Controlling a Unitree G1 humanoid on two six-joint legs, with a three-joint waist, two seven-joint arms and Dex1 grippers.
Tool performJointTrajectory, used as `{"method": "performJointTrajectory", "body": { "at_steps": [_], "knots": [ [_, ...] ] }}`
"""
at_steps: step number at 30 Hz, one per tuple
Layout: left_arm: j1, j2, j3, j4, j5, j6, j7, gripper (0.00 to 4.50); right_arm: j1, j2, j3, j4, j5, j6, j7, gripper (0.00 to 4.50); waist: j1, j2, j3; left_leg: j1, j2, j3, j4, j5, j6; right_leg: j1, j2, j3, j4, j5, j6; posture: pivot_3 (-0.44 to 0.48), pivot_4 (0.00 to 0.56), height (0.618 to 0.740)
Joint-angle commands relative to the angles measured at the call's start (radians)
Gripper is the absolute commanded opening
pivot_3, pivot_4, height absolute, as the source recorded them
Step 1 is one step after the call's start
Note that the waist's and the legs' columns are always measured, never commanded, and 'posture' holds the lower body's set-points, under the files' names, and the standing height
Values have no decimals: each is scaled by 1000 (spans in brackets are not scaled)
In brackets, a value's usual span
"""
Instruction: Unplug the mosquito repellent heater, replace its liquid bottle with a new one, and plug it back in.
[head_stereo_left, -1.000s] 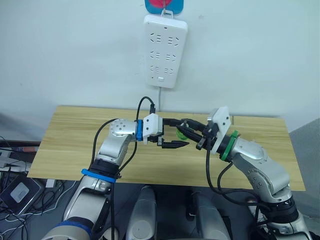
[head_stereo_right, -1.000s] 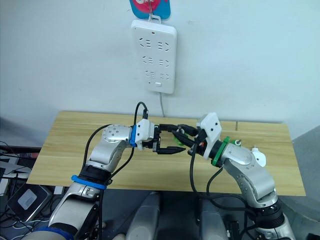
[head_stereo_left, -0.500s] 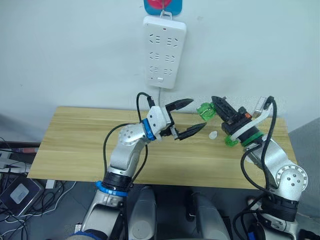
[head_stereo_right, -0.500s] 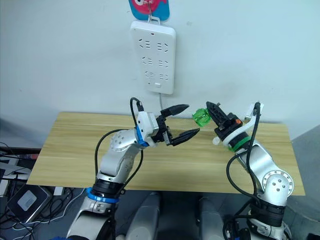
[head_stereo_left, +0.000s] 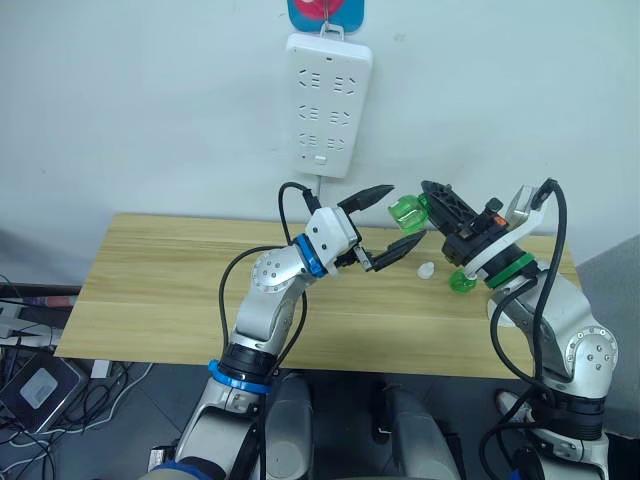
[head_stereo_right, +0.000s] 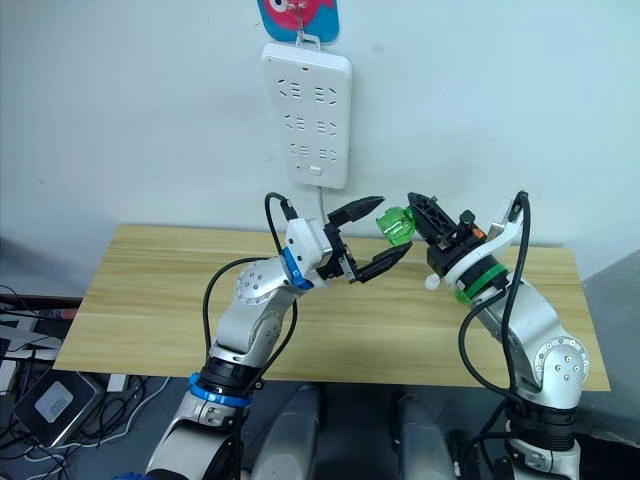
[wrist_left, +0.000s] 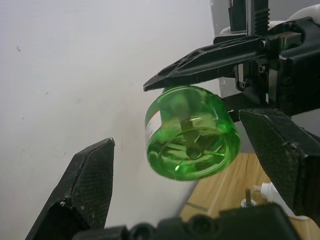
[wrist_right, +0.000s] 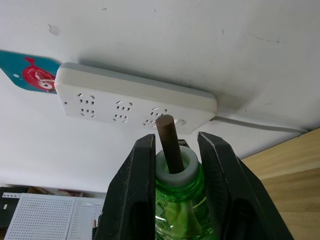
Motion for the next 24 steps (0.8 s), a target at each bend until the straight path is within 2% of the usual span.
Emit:
{"method": "performJointTrajectory", "body": {
  "at_steps": [1,11,14,19,24],
  "knots": [
    [-8,-24,-8,-19,-14,-16,19,4500,5,-15,8,-62,35,-31,4,886,0,0,0,0,0,0,0,0,0,0,0,0,0,0,0,275,276,740],
    [-18,-52,-13,5,-4,-25,50,4500,7,-27,45,-77,47,-72,3,886,0,0,0,0,0,0,0,0,0,0,0,0,0,0,0,274,277,740],
    [-16,-51,-16,7,-6,-24,51,3935,12,-27,54,-83,52,-81,-1,886,0,0,0,0,0,0,0,0,0,0,0,0,0,0,0,274,277,740],
    [-18,-50,-14,4,-11,-24,58,2363,17,-31,60,-87,55,-95,-3,886,0,0,0,0,0,0,0,0,0,0,0,0,0,0,0,275,278,740],
    [-24,-53,-11,9,-2,-42,71,2263,21,-39,65,-85,48,-102,3,886,0,0,0,0,0,0,0,0,0,0,0,0,0,0,0,276,279,740]
  ]
}}
